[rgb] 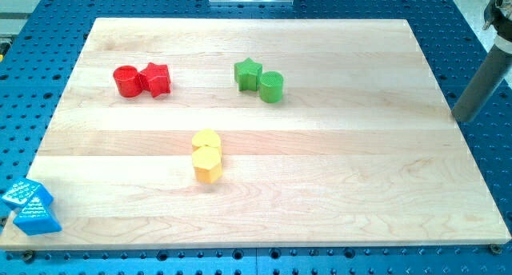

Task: Move your hand to the bottom right of the yellow hexagon

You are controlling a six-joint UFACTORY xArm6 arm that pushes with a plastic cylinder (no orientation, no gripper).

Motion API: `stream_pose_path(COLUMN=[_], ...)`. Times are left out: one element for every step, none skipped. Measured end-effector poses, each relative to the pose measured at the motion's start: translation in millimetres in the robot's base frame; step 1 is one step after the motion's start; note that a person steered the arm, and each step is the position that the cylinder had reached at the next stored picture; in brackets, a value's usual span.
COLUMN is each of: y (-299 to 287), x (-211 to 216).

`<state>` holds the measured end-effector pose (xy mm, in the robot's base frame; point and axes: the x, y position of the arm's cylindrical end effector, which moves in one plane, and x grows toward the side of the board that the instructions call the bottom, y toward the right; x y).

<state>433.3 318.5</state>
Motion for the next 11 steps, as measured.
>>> stream_pose_path(y=[-4, -51, -114, -167, -190, -198, -242, -299, -334, -330, -331], x=[0, 2, 12, 27, 67, 82, 123, 128, 137, 109, 73])
